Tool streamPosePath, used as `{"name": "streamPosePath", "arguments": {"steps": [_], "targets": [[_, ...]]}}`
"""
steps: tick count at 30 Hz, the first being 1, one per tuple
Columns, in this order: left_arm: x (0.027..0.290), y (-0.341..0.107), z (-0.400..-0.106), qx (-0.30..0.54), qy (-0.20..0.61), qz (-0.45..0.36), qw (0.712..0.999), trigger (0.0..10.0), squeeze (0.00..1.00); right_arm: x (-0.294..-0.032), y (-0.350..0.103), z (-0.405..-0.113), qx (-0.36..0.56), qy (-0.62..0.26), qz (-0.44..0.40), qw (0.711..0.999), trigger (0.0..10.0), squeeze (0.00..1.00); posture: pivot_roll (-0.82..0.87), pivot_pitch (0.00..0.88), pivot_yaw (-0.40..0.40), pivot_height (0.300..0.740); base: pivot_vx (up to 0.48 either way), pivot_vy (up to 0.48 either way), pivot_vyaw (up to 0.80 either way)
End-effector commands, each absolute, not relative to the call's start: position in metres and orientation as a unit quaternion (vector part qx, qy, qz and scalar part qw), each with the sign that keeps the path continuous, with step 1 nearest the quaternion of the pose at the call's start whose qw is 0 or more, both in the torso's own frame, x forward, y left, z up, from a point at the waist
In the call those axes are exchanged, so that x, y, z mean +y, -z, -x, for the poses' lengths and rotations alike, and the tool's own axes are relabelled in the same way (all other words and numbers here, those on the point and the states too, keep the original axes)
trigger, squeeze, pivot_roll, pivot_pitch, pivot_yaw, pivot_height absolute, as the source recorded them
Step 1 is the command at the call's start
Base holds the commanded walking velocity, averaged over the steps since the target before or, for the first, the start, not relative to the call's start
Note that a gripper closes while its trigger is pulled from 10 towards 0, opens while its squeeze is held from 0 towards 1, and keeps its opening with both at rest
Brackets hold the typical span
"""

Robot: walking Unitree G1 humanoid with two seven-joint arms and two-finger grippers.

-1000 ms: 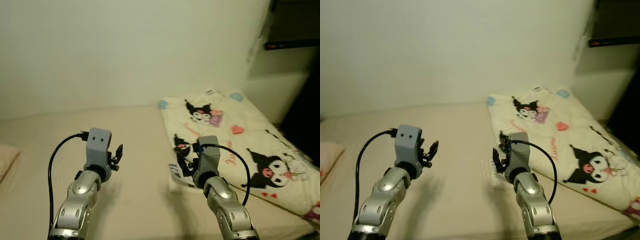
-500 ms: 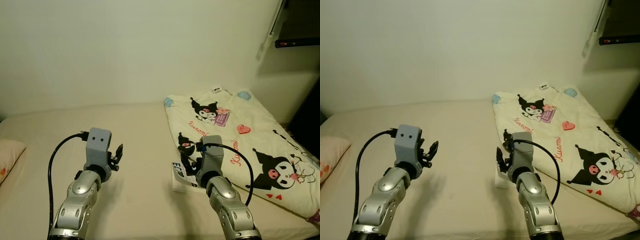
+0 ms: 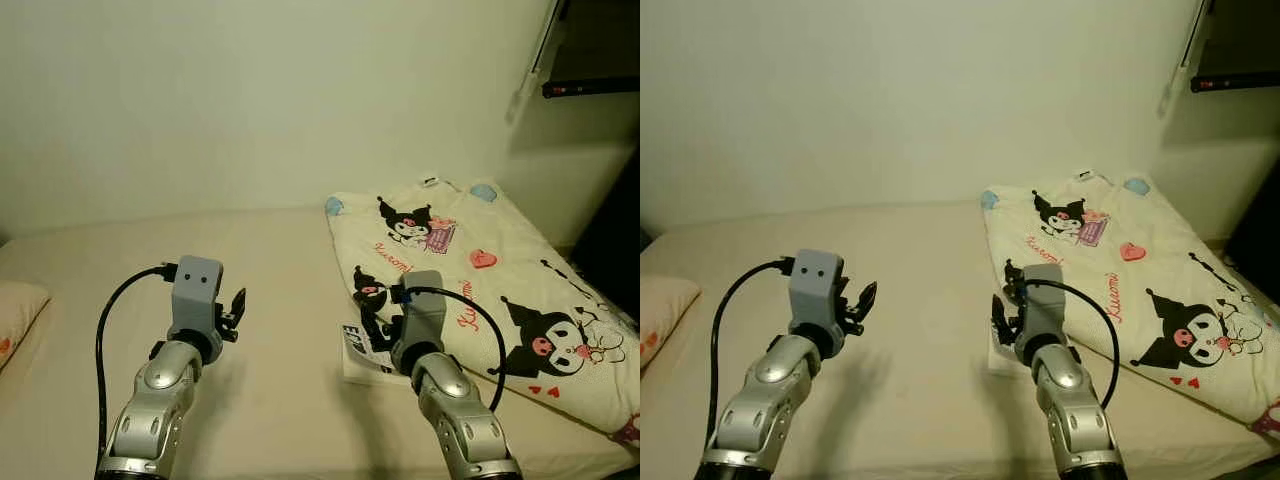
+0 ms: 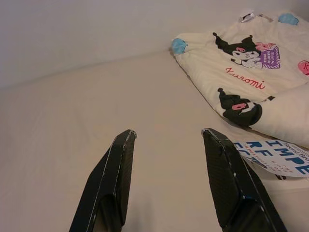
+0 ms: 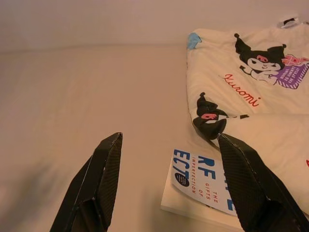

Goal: Clean up the room

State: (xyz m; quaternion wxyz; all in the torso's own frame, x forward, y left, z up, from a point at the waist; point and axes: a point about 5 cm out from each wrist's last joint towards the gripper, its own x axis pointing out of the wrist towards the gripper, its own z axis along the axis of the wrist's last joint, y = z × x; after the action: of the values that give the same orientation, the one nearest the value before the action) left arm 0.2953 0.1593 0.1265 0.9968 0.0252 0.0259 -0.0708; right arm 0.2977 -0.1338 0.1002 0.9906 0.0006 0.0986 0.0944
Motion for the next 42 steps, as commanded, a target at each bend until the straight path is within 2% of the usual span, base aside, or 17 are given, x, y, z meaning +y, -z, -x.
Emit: {"name": "streamPosePath", "arguments": {"steps": [1,8,20,42], "targets": [[0.1617,-0.1235,-0.2937,0.031,0.069,-0.027,0.997,10.0,0.0,-0.13,-0.1013,-0.2985,0.096,-0.104,0.01,0.99,10.0,0.0,-0.09,0.037,0.027,0.74,0.0,0.0,0.0],[0.161,-0.1215,-0.2926,0.036,0.072,-0.029,0.996,10.0,0.0,-0.1326,-0.1001,-0.2978,0.101,-0.092,-0.01,0.991,10.0,0.0,-0.09,0.039,0.028,0.74,0.0,0.0,0.0],[0.1608,-0.1205,-0.2916,0.038,0.074,-0.028,0.996,10.0,0.0,-0.1298,-0.1,-0.297,0.099,-0.108,0.026,0.989,10.0,0.0,-0.09,0.04,0.026,0.74,0.0,0.0,0.0],[0.1583,-0.1209,-0.2913,0.041,0.083,-0.026,0.995,10.0,0.0,-0.1256,-0.0995,-0.2977,0.099,-0.119,0.029,0.987,10.0,0.0,-0.08,0.036,0.025,0.74,0.0,0.0,0.74]]}}
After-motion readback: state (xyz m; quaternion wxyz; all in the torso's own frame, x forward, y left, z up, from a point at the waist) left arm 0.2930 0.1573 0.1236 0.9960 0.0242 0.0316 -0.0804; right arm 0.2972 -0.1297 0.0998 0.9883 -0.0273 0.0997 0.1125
